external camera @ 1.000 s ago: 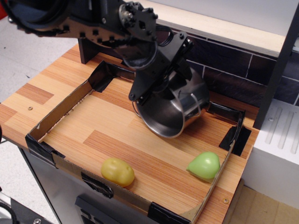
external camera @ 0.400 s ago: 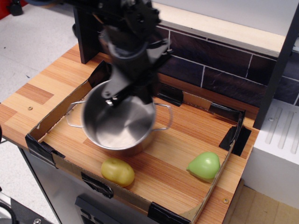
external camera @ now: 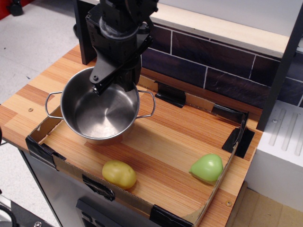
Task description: Upright metal pot
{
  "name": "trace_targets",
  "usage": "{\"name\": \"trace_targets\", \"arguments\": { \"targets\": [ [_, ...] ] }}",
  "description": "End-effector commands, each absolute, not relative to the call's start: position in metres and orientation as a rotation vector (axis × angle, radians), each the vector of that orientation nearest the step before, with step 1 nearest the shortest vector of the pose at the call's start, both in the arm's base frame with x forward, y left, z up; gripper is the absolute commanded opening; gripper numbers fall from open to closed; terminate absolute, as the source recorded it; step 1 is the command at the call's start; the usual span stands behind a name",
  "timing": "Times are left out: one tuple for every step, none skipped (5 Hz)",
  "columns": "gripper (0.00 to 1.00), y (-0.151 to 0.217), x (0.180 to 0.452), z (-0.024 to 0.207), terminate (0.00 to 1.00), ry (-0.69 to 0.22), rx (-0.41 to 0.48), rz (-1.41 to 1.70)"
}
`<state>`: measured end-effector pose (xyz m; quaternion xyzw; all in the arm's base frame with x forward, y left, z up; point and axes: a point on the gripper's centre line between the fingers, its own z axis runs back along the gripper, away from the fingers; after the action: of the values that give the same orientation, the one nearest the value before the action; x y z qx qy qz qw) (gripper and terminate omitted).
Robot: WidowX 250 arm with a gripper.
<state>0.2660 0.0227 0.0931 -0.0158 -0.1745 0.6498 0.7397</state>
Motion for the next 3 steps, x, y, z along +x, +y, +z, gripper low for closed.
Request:
{"name": "trace_targets", "arguments": {
  "targets": [
    [0.0, 0.024, 0.299, 0.085, 0.0, -0.255, -0.019, 1.492],
    [0.0, 0.025, 0.308, 0.076, 0.0, -0.139, -0.086, 1.535],
    [0.0, 0.027, 0.31, 0.073, 0.0, -0.123, -0.092, 1.516]
  ]
}}
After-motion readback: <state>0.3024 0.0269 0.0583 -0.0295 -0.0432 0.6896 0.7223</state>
